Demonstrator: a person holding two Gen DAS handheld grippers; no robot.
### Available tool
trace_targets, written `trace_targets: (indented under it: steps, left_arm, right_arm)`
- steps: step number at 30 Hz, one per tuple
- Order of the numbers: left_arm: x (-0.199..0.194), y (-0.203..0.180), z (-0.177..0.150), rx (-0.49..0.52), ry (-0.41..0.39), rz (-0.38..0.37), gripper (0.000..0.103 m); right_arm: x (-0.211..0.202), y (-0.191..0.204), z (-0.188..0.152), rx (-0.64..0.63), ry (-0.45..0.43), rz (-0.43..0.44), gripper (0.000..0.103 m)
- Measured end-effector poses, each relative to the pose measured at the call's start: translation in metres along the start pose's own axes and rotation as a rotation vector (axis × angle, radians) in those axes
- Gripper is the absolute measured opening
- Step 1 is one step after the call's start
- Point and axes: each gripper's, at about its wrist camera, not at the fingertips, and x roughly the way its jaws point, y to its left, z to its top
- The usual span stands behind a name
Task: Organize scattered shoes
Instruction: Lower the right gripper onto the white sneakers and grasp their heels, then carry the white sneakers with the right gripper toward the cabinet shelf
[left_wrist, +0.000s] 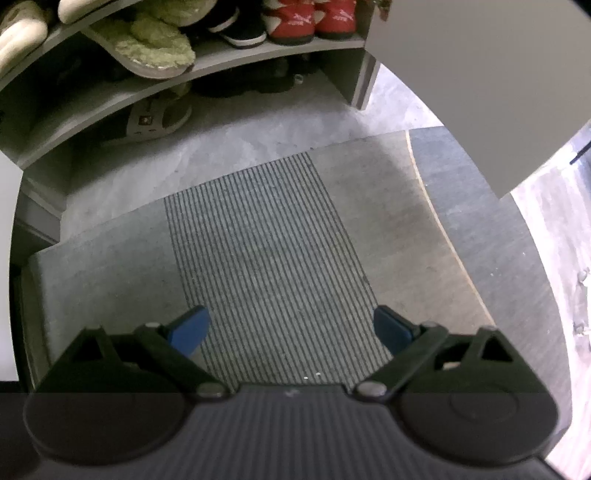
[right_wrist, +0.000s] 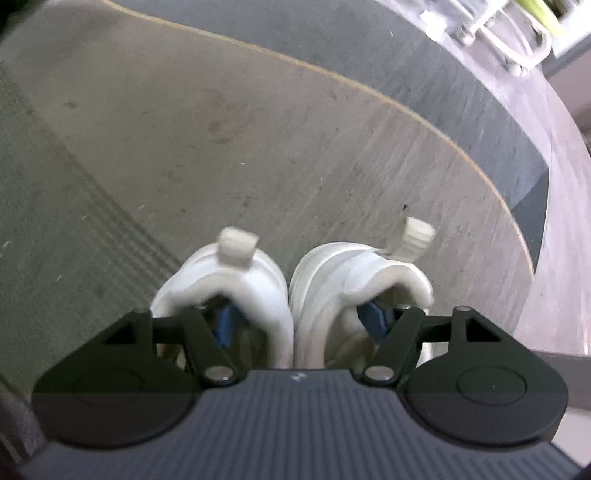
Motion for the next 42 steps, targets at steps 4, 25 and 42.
trace_targets:
  steps: [4, 25, 42]
  left_arm:
    - [0.003, -0.001, -0.004, 0.017, 0.004, 0.009, 0.097]
    - [-0.027, 0.083, 0.02, -0.09, -0.28, 0.175, 0.096]
    - [-0.011, 0.246, 0.013, -0.389, -0.132, 0.429, 0.096]
  right_arm:
    - [0.008, 0.009, 0.007, -0.007, -0.002, 0.018, 0.062]
    - [-0.179, 0.179, 0.042, -0.294, -0.811, 0.33, 0.035]
    - [-0.34, 0.407, 0.093, -0.773, -0.931, 0.857, 0.035]
